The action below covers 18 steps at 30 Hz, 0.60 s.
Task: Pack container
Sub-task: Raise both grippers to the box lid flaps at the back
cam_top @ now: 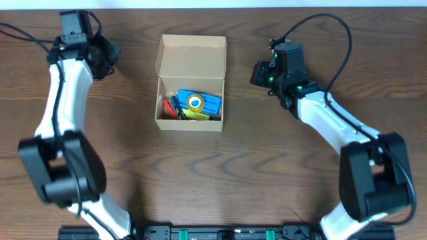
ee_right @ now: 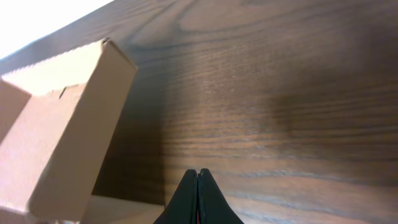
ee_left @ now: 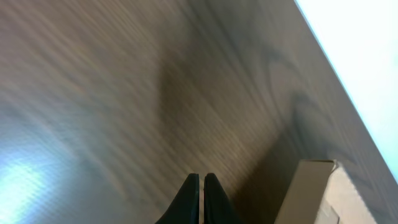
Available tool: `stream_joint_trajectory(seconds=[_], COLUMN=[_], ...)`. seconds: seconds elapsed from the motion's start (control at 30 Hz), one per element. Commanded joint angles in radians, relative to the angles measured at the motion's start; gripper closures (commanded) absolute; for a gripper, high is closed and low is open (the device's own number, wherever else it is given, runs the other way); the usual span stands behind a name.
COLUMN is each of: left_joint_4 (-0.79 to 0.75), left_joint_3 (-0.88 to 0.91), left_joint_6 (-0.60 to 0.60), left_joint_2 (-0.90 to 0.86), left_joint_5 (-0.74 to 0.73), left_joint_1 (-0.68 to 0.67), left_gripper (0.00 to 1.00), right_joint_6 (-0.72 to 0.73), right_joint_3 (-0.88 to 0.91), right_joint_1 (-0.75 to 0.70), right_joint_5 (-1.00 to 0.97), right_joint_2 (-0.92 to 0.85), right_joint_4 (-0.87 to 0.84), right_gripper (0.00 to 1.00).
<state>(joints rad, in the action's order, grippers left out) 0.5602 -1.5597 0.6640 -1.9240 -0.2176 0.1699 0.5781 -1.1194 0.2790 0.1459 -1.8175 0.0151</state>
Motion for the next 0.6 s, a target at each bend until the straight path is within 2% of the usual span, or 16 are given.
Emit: stream_joint_trajectory(seconds=[0.0, 0.13, 0.27, 0.57], left_joint_4=[-0.024, -0.073, -0.152, -0.328], left_joint_3=[-0.005, -0.009, -0.010, -0.014], left_joint_6=[-0.031, -0.027, 0.026, 0.112], left_joint_2=[-0.090, -0.191, -0.269, -0.372], left_joint_5=[-0.232, -0.381, -0.536, -0.802], left_joint_1=[0.029, 0.045, 0.042, 0.002], left_gripper=[0.95, 0.95, 0.95, 0.95], right_joint_6=[0.146, 0.228, 0.291, 0.372], right_joint_3=[-0.016, -0.021, -0.032, -0.100], right_joint_1=[-0.018, -0.032, -0.034, -0.010], right_joint_5=[0.073, 0.155, 0.211, 0.310], right_joint_2=[-0.053, -0.121, -0.187, -0.304], right_joint_4=[-0.043, -0.121, -0.162, -0.248], right_gripper=[0.99, 0.99, 0.99, 0.99])
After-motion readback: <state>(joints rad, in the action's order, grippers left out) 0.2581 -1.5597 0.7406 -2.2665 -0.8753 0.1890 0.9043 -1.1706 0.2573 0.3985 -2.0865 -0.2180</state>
